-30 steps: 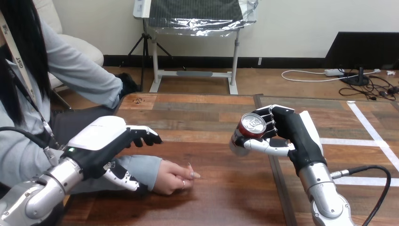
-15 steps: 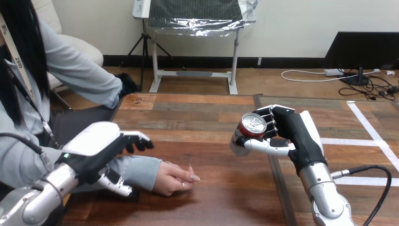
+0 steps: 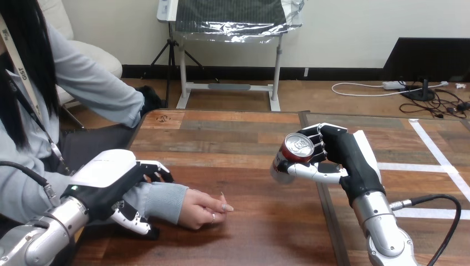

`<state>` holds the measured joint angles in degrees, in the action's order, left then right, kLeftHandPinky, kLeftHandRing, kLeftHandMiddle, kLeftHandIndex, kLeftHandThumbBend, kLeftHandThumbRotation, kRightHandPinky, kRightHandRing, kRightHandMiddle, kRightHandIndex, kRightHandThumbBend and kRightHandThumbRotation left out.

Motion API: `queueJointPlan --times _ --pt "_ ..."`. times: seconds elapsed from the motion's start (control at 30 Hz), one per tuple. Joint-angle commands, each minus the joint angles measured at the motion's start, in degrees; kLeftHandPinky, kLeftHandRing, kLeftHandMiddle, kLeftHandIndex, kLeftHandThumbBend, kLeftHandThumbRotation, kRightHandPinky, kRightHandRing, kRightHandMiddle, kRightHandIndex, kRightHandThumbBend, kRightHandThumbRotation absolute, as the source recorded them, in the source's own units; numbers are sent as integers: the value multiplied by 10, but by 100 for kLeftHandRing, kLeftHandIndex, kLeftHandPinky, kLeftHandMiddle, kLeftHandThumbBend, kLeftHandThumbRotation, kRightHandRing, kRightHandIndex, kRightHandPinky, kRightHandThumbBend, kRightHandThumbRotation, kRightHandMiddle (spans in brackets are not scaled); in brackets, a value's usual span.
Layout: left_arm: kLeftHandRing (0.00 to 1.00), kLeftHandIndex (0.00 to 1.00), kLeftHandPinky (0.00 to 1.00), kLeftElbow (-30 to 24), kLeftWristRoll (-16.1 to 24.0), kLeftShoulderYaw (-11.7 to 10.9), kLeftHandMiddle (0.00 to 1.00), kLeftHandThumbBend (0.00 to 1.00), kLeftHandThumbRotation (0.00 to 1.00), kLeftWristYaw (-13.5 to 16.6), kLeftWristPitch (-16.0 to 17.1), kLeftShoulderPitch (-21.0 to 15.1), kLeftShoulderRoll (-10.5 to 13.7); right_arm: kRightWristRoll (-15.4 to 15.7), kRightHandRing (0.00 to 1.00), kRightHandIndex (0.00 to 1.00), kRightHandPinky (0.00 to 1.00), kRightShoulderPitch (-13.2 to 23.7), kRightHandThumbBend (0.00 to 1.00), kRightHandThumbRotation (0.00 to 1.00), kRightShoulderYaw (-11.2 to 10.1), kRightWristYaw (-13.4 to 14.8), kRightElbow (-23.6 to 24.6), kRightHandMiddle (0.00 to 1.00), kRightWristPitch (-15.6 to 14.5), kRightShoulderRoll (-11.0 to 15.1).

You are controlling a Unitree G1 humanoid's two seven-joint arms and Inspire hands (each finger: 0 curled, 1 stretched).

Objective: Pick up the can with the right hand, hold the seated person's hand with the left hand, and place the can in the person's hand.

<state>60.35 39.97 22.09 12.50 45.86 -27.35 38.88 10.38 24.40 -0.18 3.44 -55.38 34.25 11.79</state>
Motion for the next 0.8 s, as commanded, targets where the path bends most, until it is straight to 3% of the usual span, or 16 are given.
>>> queueJointPlan --times 0.0,0.5,0.77 --pt "57 67 51 18 -5 1 63 100 13 3 -8 -37 -16 -7 46 53 40 55 75 0 -9 2 36 52 16 18" --pt "52 57 48 46 -1 6 56 100 9 12 -12 -44 -28 -6 45 53 40 55 75 0 -8 1 37 52 12 20" --pt "49 54 46 51 -11 1 53 100 10 -2 -12 -44 -34 -7 45 53 40 54 75 0 -9 0 39 52 13 21"
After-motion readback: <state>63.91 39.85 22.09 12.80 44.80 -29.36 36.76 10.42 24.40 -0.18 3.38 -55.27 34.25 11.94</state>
